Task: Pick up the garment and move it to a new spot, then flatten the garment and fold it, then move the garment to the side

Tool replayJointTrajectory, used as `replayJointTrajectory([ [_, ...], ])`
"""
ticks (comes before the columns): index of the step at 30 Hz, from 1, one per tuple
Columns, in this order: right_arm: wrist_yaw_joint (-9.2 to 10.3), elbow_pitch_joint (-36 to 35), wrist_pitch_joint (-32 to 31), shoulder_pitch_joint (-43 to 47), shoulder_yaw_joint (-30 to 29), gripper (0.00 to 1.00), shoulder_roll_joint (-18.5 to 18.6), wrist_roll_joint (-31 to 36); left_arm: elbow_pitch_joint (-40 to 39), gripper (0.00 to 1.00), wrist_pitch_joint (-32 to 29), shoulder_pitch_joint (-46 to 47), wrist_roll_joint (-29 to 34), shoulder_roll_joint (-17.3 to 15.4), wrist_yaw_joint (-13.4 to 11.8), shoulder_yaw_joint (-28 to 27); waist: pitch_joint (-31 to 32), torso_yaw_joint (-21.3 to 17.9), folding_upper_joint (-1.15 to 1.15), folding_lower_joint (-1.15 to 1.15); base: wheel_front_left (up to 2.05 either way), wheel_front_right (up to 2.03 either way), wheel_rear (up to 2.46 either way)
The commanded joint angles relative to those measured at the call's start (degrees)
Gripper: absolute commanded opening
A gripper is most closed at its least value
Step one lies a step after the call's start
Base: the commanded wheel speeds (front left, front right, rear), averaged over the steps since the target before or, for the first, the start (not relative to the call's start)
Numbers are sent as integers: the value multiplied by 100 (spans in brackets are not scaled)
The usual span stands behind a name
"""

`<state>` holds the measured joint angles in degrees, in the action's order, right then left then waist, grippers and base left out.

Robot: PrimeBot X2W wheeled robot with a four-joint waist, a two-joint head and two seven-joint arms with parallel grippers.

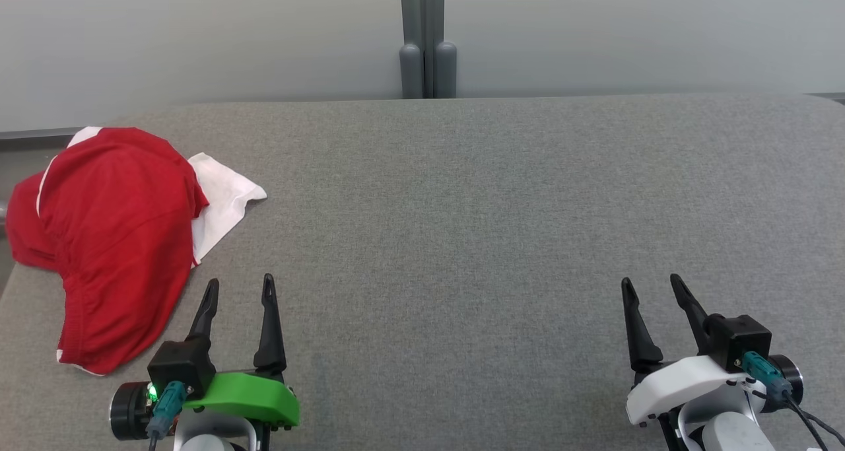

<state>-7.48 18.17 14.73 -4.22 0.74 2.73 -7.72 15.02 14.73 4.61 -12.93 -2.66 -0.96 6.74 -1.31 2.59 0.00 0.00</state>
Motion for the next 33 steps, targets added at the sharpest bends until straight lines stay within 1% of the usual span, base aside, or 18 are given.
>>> replayJointTrajectory([
  [1, -1, 20, 54, -60, 10, 100, 26, 99, 19, 100, 52, 74, 144, -39, 20, 6, -4, 5, 0, 0, 0, 0, 0],
  [8, -1, 73, 55, -34, -21, 100, 27, 45, 112, 100, 45, 107, 22, -39, 28, -1, 20, 34, 0, 0, 0, 0, 0],
  [22, -1, 79, 55, -38, -46, 100, 26, -20, 173, 100, 45, 118, 31, -39, 35, -4, 32, 97, 0, 0, 0, 0, 0],
  [25, -1, 47, 55, -35, -29, 100, 24, 20, 163, 100, 45, 125, 39, -39, 4, 11, 38, 200, 0, 0, 0, 0, 0],
  [28, -1, 11, 54, -14, -15, 100, 24, 55, 169, 100, 44, 114, 36, -38, -17, 23, 52, 389, 0, 0, 0, 0, 0],
  [33, -1, -51, 52, 36, -2, 100, 24, 85, 200, 100, 44, 71, 35, -37, -36, 23, 73, 865, 0, 0, 0, 0, 0],
])
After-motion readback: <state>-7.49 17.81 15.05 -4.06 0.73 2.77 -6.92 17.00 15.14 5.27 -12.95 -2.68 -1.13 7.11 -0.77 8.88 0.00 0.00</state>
